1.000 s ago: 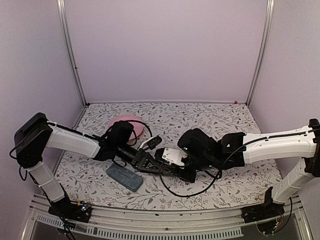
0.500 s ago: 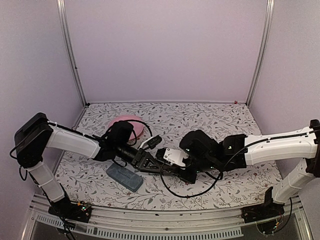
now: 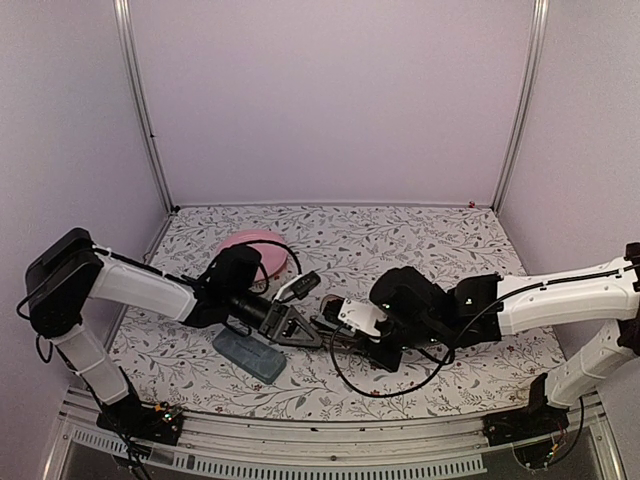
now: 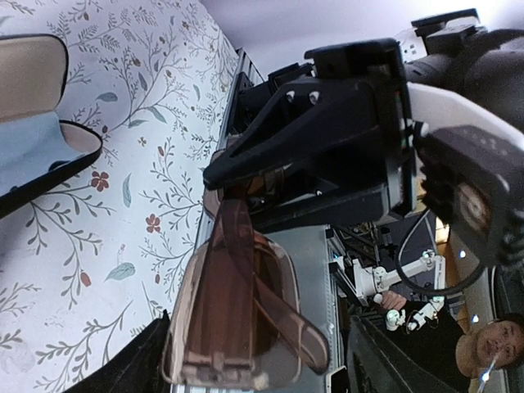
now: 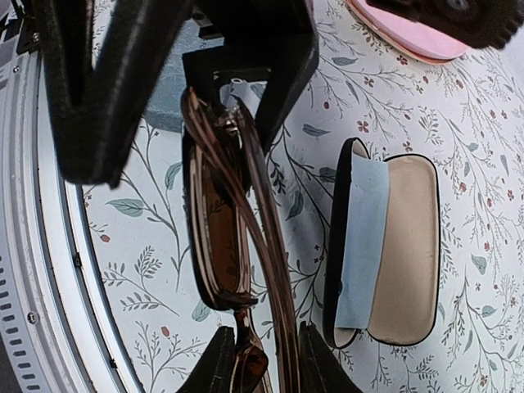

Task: Organize the sunglasses
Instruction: Pass from the left arm to the right, then place the sunglasses in the sunglasses case.

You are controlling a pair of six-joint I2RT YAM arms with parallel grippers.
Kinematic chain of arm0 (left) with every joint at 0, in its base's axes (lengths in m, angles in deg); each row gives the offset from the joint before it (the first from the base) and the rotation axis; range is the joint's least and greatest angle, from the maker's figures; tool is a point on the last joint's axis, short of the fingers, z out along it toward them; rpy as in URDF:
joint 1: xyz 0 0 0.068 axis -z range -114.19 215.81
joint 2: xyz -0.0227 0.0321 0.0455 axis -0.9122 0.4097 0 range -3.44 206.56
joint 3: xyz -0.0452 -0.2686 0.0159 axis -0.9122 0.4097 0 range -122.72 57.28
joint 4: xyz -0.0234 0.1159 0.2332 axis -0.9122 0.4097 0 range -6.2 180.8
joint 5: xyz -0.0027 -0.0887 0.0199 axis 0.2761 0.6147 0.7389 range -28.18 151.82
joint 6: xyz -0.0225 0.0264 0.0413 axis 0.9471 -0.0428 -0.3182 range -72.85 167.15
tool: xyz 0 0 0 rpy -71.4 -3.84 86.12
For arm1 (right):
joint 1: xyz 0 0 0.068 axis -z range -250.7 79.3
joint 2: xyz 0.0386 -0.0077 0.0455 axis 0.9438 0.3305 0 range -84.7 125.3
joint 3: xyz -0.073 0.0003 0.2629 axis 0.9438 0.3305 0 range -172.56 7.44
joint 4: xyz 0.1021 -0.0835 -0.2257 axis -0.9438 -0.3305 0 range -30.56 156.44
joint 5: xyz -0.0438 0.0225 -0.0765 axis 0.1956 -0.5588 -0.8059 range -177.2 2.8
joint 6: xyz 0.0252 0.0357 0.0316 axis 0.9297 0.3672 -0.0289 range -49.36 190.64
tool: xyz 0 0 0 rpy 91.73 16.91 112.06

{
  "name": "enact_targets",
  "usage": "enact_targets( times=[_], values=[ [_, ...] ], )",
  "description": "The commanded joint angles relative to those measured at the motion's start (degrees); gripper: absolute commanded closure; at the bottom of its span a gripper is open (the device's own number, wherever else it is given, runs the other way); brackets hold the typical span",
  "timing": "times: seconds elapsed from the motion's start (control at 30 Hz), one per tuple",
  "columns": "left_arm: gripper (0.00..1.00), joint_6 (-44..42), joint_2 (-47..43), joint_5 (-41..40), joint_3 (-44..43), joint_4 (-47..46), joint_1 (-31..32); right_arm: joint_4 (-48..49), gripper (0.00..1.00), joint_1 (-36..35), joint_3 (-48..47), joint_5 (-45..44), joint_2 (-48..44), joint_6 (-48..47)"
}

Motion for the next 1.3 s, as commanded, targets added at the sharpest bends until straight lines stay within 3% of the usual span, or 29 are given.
enact_targets(
  times=[0.0,0.33,0.67,1.27],
  values=[
    [0.26,-1.73,-4.45,-2.57,2.62,-1.90,-1.75,2.22,0.73,3.22,2.15,2.60,-3.82,2.63],
    [0.26,-10.85,-11.62,-24.22,3.30,10.06,-3.91,3.67,0.72,17.96,2.41,16.40,-1.21,8.40],
    [0.25,-11.60,-10.83,-39.29,4.14,8.00,-3.81,3.66,0.73,23.33,-4.85,26.83,10.68,13.10],
    [0.26,-12.05,-5.49,-44.07,4.94,1.87,-2.17,6.24,0.76,23.62,-5.97,34.85,17.17,15.22]
  ],
)
